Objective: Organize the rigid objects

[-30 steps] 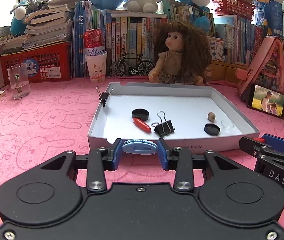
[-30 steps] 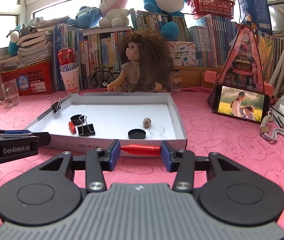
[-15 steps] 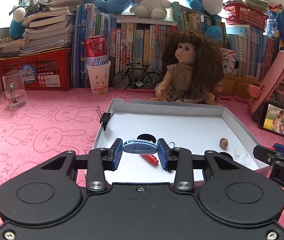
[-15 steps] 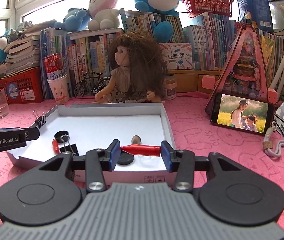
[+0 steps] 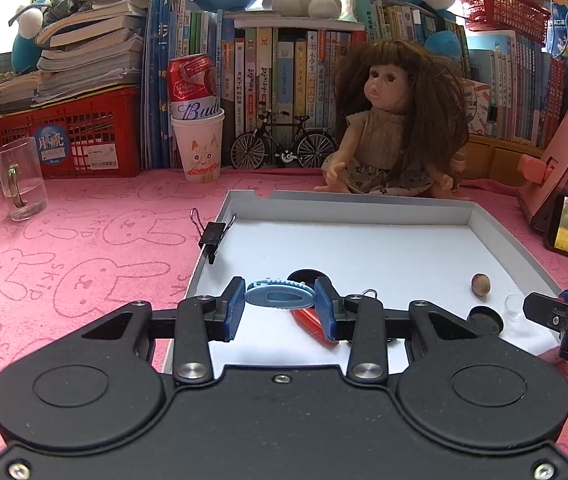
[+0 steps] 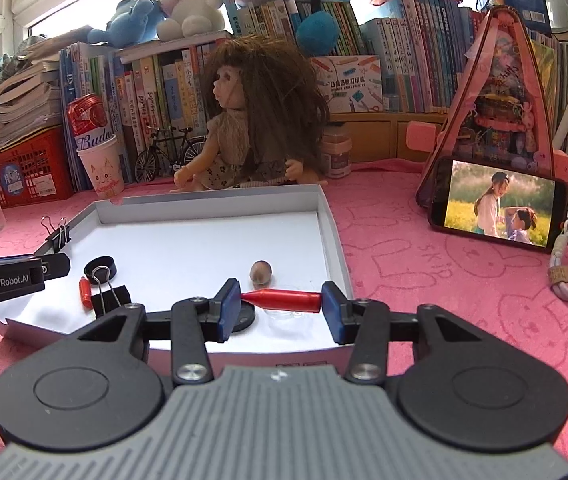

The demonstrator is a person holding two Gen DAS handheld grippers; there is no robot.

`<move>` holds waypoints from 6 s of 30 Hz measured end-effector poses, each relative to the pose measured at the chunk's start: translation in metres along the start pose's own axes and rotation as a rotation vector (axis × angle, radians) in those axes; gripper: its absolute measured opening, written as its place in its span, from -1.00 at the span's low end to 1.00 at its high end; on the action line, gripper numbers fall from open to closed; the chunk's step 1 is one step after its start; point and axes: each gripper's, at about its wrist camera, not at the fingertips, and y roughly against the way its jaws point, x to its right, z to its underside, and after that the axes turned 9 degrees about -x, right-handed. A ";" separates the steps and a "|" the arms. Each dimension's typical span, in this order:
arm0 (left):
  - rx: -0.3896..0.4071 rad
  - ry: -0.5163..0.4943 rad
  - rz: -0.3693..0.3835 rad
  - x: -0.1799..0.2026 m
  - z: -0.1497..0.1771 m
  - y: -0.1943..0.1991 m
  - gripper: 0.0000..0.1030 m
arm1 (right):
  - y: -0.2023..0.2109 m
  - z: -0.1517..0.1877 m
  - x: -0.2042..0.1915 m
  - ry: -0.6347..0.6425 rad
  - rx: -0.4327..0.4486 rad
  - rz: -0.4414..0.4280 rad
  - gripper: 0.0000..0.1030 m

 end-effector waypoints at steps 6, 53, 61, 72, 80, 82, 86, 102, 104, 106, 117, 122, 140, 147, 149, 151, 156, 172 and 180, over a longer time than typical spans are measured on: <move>-0.019 0.010 -0.001 -0.003 0.000 -0.008 -0.31 | -0.008 -0.001 0.001 0.000 -0.009 -0.003 -0.05; -0.157 -0.022 -0.003 0.020 -0.048 -0.089 -0.27 | -0.098 -0.065 -0.011 0.073 -0.212 0.001 0.00; -0.161 -0.030 0.003 0.022 -0.047 -0.080 0.09 | -0.090 -0.065 -0.008 0.028 -0.185 -0.032 0.35; -0.092 -0.050 0.046 0.024 -0.042 -0.036 0.47 | -0.051 -0.065 -0.018 0.080 -0.100 -0.017 0.68; -0.073 -0.052 0.050 0.022 -0.027 -0.001 0.49 | -0.018 -0.054 -0.018 0.105 -0.070 -0.009 0.69; -0.070 -0.044 0.063 0.020 -0.021 0.009 0.49 | -0.009 -0.048 -0.016 0.106 -0.063 -0.015 0.70; -0.054 -0.035 0.094 0.016 -0.008 0.029 0.49 | 0.009 -0.035 -0.012 0.114 -0.044 -0.026 0.74; 0.003 -0.082 0.199 0.007 0.059 0.102 0.51 | 0.064 0.026 0.009 0.075 0.017 -0.125 0.76; 0.006 -0.089 0.206 0.004 0.068 0.110 0.51 | 0.071 0.034 0.010 0.081 0.037 -0.128 0.76; 0.018 -0.106 0.207 0.002 0.079 0.120 0.51 | 0.078 0.043 0.011 0.093 0.062 -0.120 0.77; 0.050 -0.188 0.234 -0.012 0.129 0.155 0.52 | 0.116 0.092 0.015 0.155 0.098 -0.139 0.84; 0.019 -0.228 0.253 -0.012 0.146 0.158 0.52 | 0.123 0.111 0.007 0.240 0.089 -0.171 0.92; -0.038 -0.242 0.264 -0.003 0.161 0.146 0.43 | 0.120 0.133 -0.023 0.381 0.051 -0.205 0.55; -0.026 -0.225 0.269 0.000 0.159 0.142 0.29 | 0.118 0.134 -0.028 0.350 0.045 -0.244 0.02; -0.022 -0.231 0.265 0.000 0.159 0.142 0.22 | 0.117 0.135 -0.029 0.346 0.047 -0.248 -0.03; -0.019 -0.242 0.261 0.002 0.160 0.142 0.11 | 0.117 0.134 -0.031 0.347 0.048 -0.250 -0.06; -0.008 -0.241 0.284 0.002 0.161 0.144 -0.36 | 0.117 0.134 -0.031 0.340 0.044 -0.259 -0.24; 0.013 -0.143 0.235 -0.005 0.141 0.135 -0.44 | 0.109 0.114 -0.024 0.258 0.020 -0.180 -0.28; 0.003 -0.125 0.193 -0.007 0.132 0.128 -0.44 | 0.098 0.105 -0.012 0.174 -0.014 -0.126 -0.27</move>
